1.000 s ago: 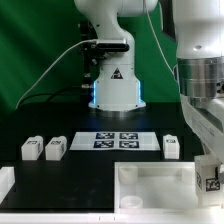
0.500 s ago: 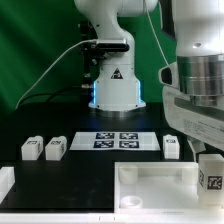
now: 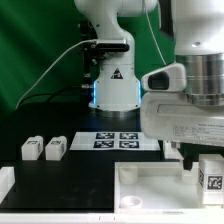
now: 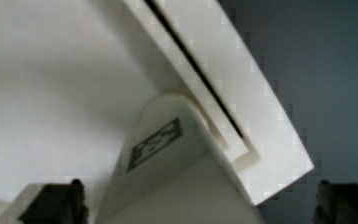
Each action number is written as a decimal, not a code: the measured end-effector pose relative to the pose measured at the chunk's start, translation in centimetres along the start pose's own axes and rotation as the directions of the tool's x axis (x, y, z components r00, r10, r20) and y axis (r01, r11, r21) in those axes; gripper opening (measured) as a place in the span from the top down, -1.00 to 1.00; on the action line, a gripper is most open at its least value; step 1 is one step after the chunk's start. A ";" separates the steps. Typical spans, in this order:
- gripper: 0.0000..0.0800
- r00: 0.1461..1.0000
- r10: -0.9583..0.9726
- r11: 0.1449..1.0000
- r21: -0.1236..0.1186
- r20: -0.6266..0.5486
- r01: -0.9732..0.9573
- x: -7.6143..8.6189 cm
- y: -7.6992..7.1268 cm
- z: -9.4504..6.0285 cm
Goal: Assemble one leg
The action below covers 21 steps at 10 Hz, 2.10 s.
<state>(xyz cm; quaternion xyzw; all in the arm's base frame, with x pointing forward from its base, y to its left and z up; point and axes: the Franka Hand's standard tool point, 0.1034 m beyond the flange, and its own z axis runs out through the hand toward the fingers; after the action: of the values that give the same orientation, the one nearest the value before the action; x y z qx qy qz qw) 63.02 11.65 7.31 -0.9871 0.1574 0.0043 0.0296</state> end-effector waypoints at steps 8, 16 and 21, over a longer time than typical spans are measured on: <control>0.27 0.999 0.043 0.998 -0.034 -0.018 -0.044 0.4 0.3 0.2; 0.27 0.133 0.990 0.134 0.040 -0.040 -0.990 0.2 0.4 0.4; -0.56 0.311 0.949 0.313 0.057 -0.047 -0.948 0.3 0.1 0.5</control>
Offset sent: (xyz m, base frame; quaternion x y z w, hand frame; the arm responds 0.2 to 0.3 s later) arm 0.0000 0.0000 0.0000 0.0000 0.0000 0.0899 0.9960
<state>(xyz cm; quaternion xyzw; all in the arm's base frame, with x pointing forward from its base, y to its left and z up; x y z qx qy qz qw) 63.29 11.46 6.79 -0.7066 0.7069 -0.0160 0.0249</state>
